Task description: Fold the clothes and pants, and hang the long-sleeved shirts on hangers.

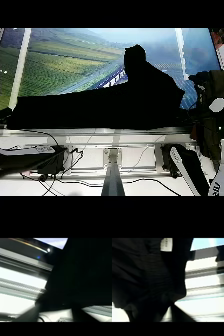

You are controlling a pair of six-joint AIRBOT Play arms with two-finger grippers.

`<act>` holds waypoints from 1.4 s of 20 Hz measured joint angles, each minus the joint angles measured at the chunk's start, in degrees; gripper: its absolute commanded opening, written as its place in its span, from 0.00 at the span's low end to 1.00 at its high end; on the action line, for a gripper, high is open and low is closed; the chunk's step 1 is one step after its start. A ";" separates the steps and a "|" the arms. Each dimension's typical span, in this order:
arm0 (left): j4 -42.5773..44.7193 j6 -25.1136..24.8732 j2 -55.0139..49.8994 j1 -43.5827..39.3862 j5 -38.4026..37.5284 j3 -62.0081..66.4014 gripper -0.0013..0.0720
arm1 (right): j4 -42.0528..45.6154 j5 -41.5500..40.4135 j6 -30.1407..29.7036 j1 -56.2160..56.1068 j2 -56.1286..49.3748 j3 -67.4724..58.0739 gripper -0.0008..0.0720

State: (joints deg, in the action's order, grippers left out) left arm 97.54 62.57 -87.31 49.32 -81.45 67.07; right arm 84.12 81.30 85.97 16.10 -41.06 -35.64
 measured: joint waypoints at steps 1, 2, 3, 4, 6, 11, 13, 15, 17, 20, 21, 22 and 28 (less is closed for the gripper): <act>-0.07 0.28 -0.28 -0.02 0.11 0.15 0.98 | -0.46 -0.70 -0.02 0.00 0.00 0.00 0.98; -0.24 0.79 -0.42 -0.04 0.22 0.48 0.98 | -0.74 -1.64 0.00 0.00 0.00 -0.02 0.98; -0.74 2.16 -0.55 -0.07 0.26 1.03 0.98 | -1.01 -2.60 0.04 0.00 0.00 -0.11 0.98; -1.27 3.54 -0.59 -0.13 0.24 1.86 0.98 | -1.25 -3.96 0.04 0.00 0.00 -0.37 0.98; -2.51 6.62 -0.39 -0.76 -0.07 5.16 0.97 | -1.49 -7.65 0.04 -0.26 0.00 -1.84 0.97; -5.60 11.93 2.38 -5.40 -0.39 17.66 0.97 | -2.10 -21.27 0.00 -3.76 -3.17 -8.72 0.96; -7.93 12.63 4.13 -8.48 1.42 22.58 0.97 | -2.14 -26.91 -0.04 -7.15 -6.99 -11.76 0.96; -11.30 13.14 5.95 -11.76 4.17 25.77 0.97 | -2.16 -31.76 -0.07 -11.32 -12.50 -14.60 0.96; -15.67 13.51 7.96 -15.26 7.87 27.56 0.97 | -2.19 -35.45 -0.09 -16.15 -19.58 -17.99 0.96; -22.93 13.55 10.05 -20.44 12.96 28.83 0.97 | -1.68 -38.58 -0.15 -24.46 -31.47 -25.20 0.89; -25.05 13.57 10.40 -21.92 14.16 29.00 0.97 | -1.29 -39.12 -0.17 -27.02 -35.04 -27.87 0.83; -26.71 13.62 10.67 -23.45 15.08 29.18 0.97 | -0.61 -39.50 -0.17 -29.66 -38.66 -30.77 0.83; -31.19 13.73 11.26 -28.52 17.44 29.53 0.97 | 1.53 -41.31 -1.53 -38.36 -54.97 -45.99 0.78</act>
State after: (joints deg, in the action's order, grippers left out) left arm 66.35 76.29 -76.05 20.80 -64.01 96.60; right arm 85.65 39.99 84.44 -22.26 -96.03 -81.62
